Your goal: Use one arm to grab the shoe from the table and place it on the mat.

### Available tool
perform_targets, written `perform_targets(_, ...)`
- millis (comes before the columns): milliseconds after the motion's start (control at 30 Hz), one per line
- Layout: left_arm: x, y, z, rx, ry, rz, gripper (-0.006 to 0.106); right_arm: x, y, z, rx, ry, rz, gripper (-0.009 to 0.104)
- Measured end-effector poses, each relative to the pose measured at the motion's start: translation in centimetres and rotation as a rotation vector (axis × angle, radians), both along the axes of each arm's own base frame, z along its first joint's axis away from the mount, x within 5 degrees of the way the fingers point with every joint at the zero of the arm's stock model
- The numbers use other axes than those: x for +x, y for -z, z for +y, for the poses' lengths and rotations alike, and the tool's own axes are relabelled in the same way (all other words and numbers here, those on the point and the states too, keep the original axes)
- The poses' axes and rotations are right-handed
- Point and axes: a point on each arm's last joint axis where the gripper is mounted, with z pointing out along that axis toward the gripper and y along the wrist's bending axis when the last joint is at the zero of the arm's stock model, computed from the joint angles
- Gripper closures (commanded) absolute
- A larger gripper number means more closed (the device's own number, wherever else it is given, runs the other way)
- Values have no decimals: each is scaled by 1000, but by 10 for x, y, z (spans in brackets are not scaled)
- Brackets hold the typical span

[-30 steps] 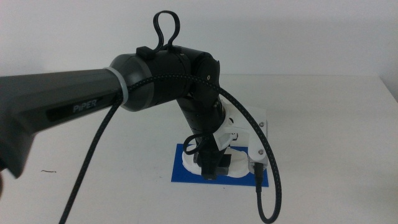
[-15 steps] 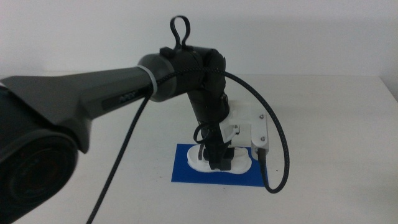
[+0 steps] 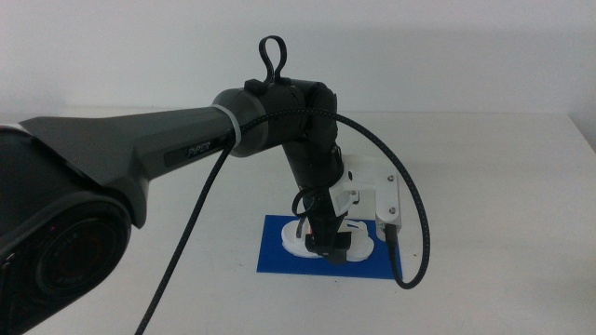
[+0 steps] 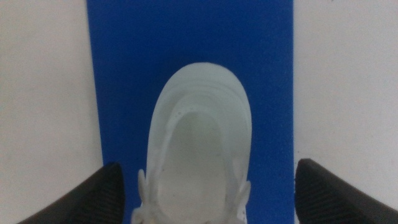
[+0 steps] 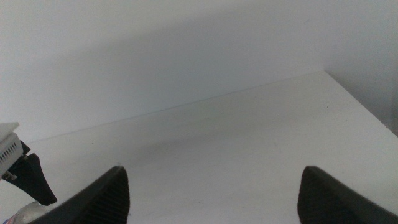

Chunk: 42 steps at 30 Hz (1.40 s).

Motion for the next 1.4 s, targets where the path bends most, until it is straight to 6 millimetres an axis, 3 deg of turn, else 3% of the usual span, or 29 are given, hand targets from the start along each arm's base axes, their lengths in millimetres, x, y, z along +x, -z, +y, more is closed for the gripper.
perform_targets(133, -1, -24, 2, 18, -5, 19, 7, 0, 0, 0, 0, 0, 0, 16)
perform_targets(233, 0, -69, 13, -22, -109, -12, 7, 0, 0, 0, 0, 0, 0, 16)
perform_targets(300, 3, -104, 31, -82, -246, -37, 7, 0, 0, 0, 0, 0, 0, 16)
perform_targets(367, 1, -141, 58, -167, -419, -37, 7, 0, 0, 0, 0, 0, 0, 16)
perform_targets(400, -21, -182, 117, -350, -675, 77, 7, 0, 0, 0, 0, 0, 0, 16)
perform_targets(467, -43, -188, 147, -432, -771, 103, 7, 0, 0, 0, 0, 0, 0, 16)
perform_targets(667, -126, -185, 211, -727, -1057, -117, 7, 0, 0, 0, 0, 0, 0, 16)
perform_targets(967, -225, -154, 255, -1055, -1223, -565, 7, 0, 0, 0, 0, 0, 0, 16)
perform_targets(1233, -261, -100, 272, -1116, -1254, -770, 7, 0, 0, 0, 0, 0, 0, 16)
perform_targets(1400, -270, -54, 277, -1136, -1346, -721, 7, 0, 0, 0, 0, 0, 0, 16)
